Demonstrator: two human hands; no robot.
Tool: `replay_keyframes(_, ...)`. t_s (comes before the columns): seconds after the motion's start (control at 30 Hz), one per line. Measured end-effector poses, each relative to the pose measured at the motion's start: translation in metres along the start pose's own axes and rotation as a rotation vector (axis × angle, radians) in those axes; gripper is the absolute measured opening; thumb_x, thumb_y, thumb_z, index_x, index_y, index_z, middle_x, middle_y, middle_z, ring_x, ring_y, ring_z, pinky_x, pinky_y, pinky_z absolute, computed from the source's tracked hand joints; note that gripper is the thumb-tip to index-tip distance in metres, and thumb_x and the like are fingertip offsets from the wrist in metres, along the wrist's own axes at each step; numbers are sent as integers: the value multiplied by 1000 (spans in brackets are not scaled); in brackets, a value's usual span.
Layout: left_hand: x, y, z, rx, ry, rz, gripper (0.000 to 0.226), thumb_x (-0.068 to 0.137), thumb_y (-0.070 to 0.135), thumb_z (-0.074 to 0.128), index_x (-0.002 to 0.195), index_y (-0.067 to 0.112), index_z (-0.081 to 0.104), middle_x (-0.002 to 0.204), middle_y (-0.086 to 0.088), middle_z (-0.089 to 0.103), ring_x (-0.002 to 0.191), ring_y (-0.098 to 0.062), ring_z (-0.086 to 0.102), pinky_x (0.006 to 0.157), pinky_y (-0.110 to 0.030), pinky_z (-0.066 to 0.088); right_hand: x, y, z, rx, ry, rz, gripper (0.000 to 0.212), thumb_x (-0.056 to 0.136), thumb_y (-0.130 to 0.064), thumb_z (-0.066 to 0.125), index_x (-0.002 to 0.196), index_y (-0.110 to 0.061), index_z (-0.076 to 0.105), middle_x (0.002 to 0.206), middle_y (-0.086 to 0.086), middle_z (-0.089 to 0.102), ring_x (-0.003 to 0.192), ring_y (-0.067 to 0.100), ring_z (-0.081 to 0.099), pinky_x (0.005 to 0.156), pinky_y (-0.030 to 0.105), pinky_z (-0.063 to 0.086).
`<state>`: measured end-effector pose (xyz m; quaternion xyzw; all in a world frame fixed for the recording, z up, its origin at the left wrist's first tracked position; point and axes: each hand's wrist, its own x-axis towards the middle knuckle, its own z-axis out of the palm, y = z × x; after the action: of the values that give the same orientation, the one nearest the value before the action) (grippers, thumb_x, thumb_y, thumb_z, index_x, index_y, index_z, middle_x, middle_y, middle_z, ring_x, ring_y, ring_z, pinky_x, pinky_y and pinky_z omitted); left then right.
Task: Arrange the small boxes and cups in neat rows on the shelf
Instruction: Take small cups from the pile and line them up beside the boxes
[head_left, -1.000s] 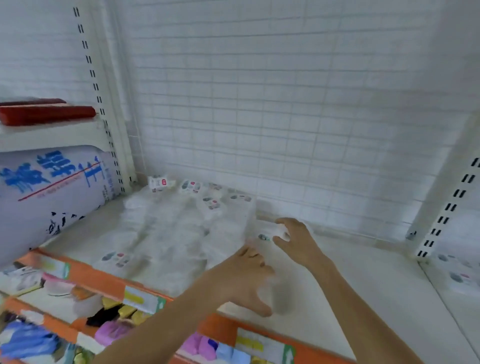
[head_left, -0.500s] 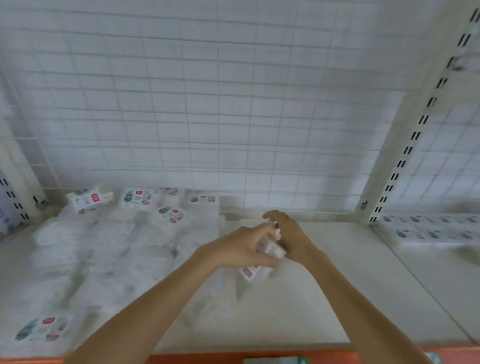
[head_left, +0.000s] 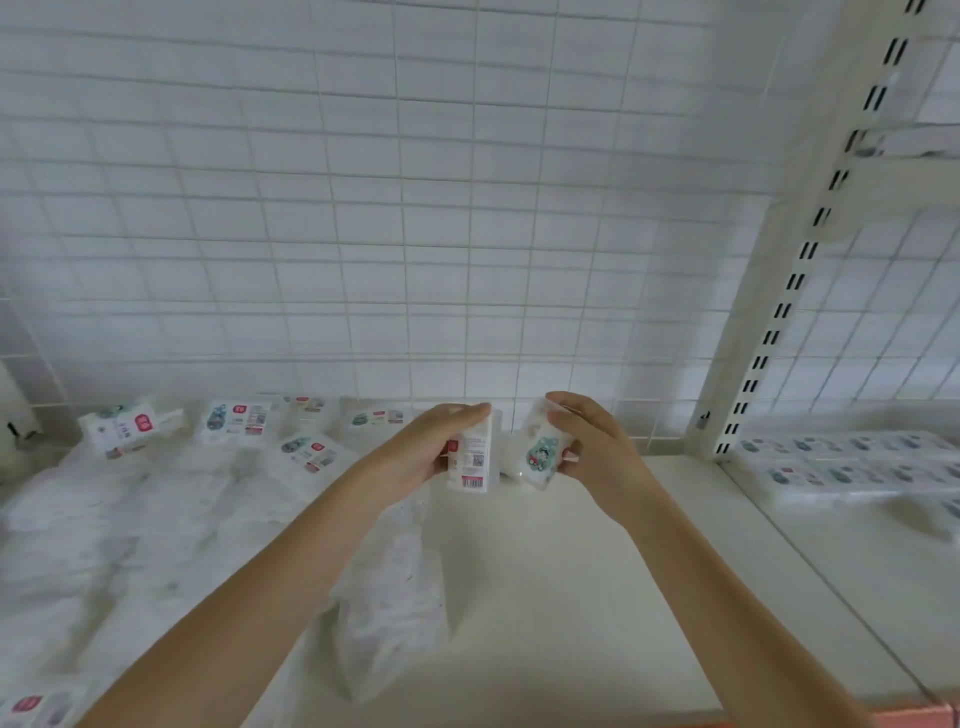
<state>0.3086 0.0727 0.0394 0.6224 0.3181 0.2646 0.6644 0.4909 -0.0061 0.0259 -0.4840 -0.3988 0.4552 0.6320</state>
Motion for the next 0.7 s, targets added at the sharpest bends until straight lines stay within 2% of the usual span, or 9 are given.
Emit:
replay_keyframes(0.07,-1,0,1,101,-9,20,20,86,33,55,77,16,55,66,4,60,66,-10,59,67,-21,45,2,1,5,40,-29,-27,28,78,-17,69,104,-16,60,92,3,61,78,15,61,63,24,49)
replay_keyframes(0.13,1,-3,-1,193,-19,32,26,83,39,60,79,14,55,72,2,62,70,-11,61,70,-22,46,1,4,11,22,-41,-44,35,76,-18,72,108,-14,59,95,3,61,80,14,62,64,20,47)
replay_keyframes(0.2,5,-9,1,315,-23,25,51,72,56,68,95,11,59,90,-1,68,87,-15,65,85,-31,48,-1,10,14,-155,-13,-55,37,79,-20,71,113,-15,56,103,1,61,88,12,62,67,16,47)
replay_keyframes(0.27,6,-11,6,383,14,-35,73,64,65,68,116,18,47,108,0,63,102,-16,59,90,-35,46,-6,17,14,-359,37,-70,39,80,-27,70,115,-19,54,107,-2,58,93,7,58,69,15,47)
replay_keyframes(0.37,9,-17,14,464,24,-102,59,82,57,54,128,29,32,118,0,54,109,-18,53,91,-31,44,-13,28,5,-501,91,-93,43,81,-32,68,119,-21,50,111,-4,54,99,10,55,83,24,47)
replay_keyframes(0.5,11,-26,21,472,-40,-188,44,90,51,44,127,29,33,129,0,47,114,-19,49,98,-33,41,-22,43,-3,-565,84,-79,37,89,-35,56,121,-27,42,114,-8,48,103,11,52,79,21,43)
replay_keyframes(0.57,11,-27,21,406,-73,-221,36,94,40,38,128,28,34,131,-1,44,117,-18,47,105,-37,37,-26,47,-5,-492,37,-76,25,95,-24,48,118,-28,41,119,1,47,106,14,52,80,20,45)
replay_keyframes(0.63,10,-26,19,347,-102,-237,39,95,30,36,133,28,31,136,0,39,123,-17,42,109,-37,32,-30,47,-5,-382,-7,-58,28,96,-8,39,118,-25,41,117,1,48,99,2,53,73,10,45)
replay_keyframes(0.7,8,-27,18,322,-138,-223,46,95,26,39,139,27,26,141,0,34,125,-15,40,108,-31,32,-33,47,-7,-346,-16,-68,32,95,0,35,117,-23,40,109,-4,51,89,-9,56,68,5,44)
